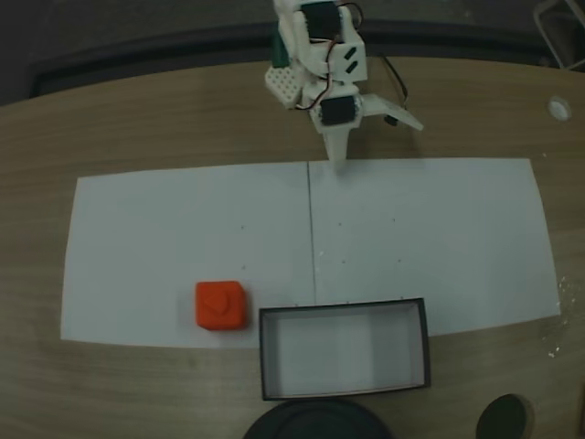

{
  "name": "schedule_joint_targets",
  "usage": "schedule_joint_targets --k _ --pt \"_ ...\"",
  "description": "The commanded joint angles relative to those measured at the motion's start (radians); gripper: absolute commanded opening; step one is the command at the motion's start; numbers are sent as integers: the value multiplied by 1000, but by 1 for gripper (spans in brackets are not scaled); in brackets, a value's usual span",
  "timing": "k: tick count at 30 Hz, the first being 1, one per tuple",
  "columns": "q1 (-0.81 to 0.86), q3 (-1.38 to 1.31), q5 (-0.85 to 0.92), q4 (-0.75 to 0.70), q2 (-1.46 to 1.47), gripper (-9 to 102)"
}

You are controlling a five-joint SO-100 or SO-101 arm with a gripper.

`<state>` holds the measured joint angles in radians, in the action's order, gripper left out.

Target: Grab a orange square and put it in the box.

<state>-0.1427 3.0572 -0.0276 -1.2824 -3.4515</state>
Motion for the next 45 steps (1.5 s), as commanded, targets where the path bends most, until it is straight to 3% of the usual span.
schedule_joint_targets --k 1,28,34,38,40,45 --pt "-2 -60 -3 -6 -8 0" --pt "-6 -60 3 -6 -8 1" --pt "3 -60 -3 -8 -8 7" --pt "3 -60 -3 -8 -8 -1" --pt "3 -60 -3 -8 -8 1" --pt "9 -25 6 143 -8 11"
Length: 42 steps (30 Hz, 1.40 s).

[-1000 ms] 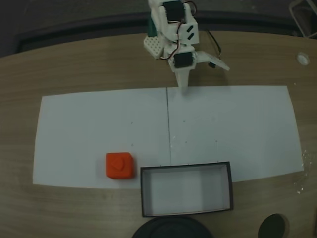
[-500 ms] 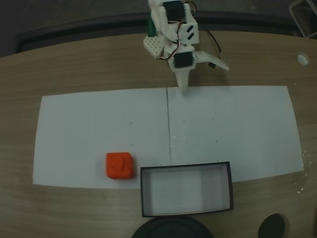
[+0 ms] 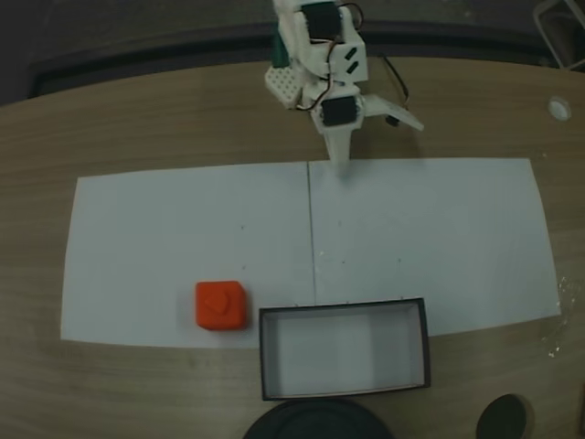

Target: Grab a orange square and put it in the box.

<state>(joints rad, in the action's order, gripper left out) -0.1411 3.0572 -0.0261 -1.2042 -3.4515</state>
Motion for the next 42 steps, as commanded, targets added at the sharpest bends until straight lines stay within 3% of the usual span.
schedule_joint_targets --k 1,4,6,13,19,29,35,42 --pt "17 -20 6 89 -8 16" --pt "115 -63 81 121 -8 33" --pt "190 -141 106 150 12 38" --pt "264 -518 91 104 273 38" --pt "265 -971 81 -60 930 46" --pt "367 -1753 124 -382 1901 46" --pt "422 -2043 126 -451 2154 46" --pt "469 -2178 158 -445 2318 46"
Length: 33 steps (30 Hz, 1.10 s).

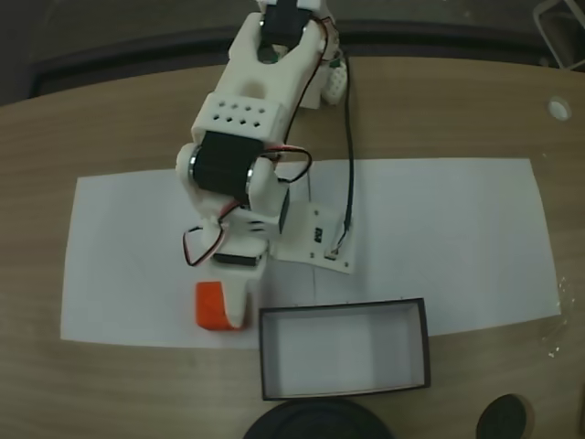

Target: Grab a orange square and put it in the box.

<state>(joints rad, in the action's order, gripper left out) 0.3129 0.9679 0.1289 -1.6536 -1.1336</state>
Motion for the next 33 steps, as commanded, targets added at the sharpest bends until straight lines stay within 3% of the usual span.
schedule_joint_targets --k 1,15,18,24,33 --pt "25 -101 5 6 18 46" --pt "29 -288 41 11 245 45" --pt "34 -350 41 11 318 38" --pt "40 -495 31 -3 385 7" --pt "40 -761 29 -77 140 9"
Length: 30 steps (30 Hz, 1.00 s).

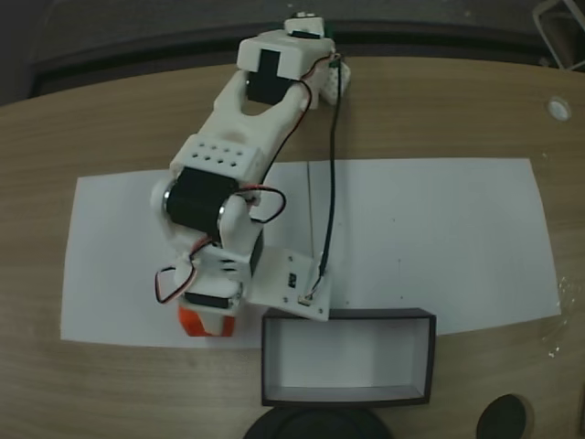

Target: Grab a orange square and put it in the box.

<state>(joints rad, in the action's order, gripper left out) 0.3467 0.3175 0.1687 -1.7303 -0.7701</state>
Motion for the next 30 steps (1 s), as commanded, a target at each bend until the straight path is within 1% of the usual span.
schedule_joint_targets --k 1,6,10,13,18,23,30 --pt "6 -109 -11 2 -273 9" --pt "-6 -97 -11 0 -436 9" --pt "-37 -26 -11 -2 -509 9" --pt "-103 75 -18 0 -560 9" --pt "-264 221 -71 2 -627 9" --pt "-362 267 -74 20 -617 8" --pt "-356 265 -120 75 -476 8"
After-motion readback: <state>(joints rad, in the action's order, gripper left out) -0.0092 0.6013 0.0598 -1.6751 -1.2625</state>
